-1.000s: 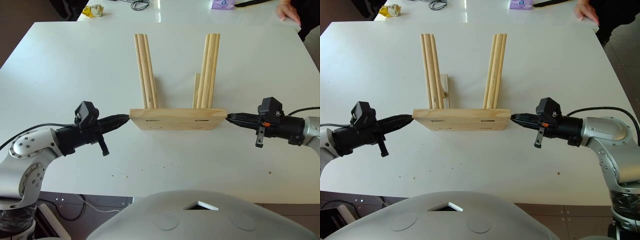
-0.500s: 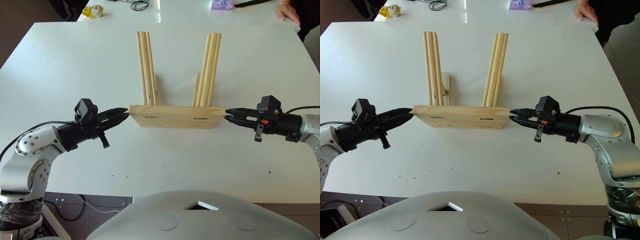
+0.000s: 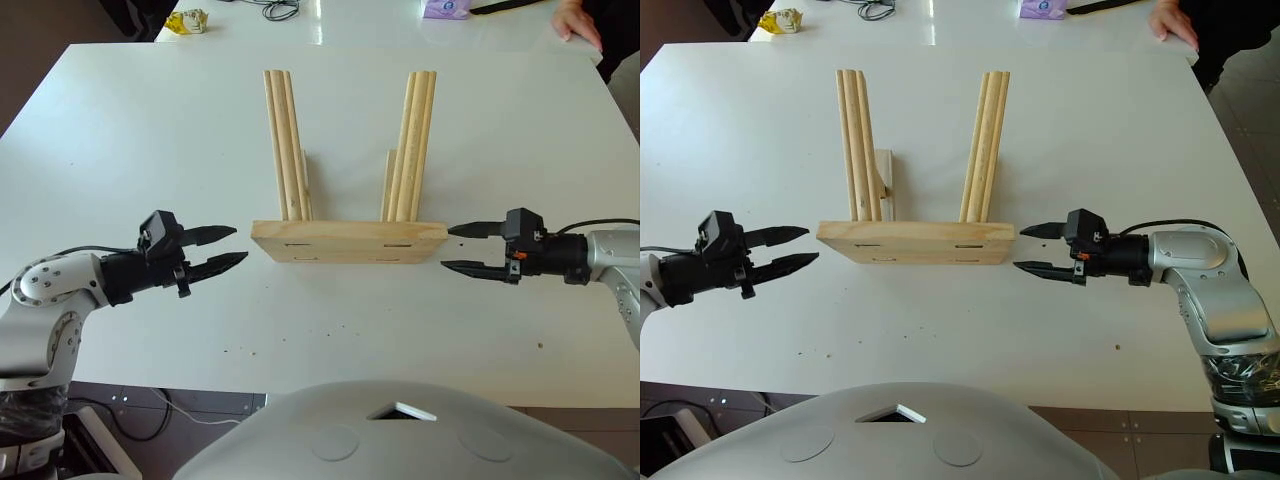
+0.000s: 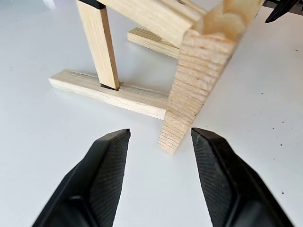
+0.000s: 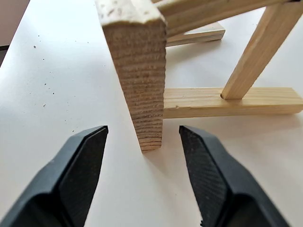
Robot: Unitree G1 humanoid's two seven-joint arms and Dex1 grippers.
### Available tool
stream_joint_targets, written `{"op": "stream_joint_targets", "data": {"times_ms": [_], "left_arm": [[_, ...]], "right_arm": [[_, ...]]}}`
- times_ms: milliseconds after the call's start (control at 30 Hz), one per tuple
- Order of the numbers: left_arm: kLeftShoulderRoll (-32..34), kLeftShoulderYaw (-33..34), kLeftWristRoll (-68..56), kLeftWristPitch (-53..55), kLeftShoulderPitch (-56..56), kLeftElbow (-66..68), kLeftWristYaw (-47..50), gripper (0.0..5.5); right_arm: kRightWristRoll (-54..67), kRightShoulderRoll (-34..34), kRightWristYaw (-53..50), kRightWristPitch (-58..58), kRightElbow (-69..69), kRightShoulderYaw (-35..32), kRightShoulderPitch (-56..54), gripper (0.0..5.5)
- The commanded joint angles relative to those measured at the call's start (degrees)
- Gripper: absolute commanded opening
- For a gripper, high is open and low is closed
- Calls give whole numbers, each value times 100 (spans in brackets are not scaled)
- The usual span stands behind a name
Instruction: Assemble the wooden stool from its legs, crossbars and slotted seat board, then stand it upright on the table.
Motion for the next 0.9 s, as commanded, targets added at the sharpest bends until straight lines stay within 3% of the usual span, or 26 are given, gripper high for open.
{"op": "stream_joint_targets", "data": {"times_ms": [33, 200, 400, 900], "left_arm": [[48, -464, 428, -329, -269, 488, -229, 240], [-151, -1308, 1124, -853, -711, 1154, -316, 240], [-343, -1762, 1535, -1372, -1134, 1708, -369, 330], [-757, -2350, 1898, -1980, -1945, 2307, -437, 333]], "right_arm": [[-216, 69, 50, -148, 275, 304, -220, 314], [-707, 356, 120, -542, 967, 922, -684, 314], [-907, 556, 237, -788, 1613, 1197, -1158, 317], [-1227, 1081, 333, -1105, 2351, 1652, -1702, 317]]}}
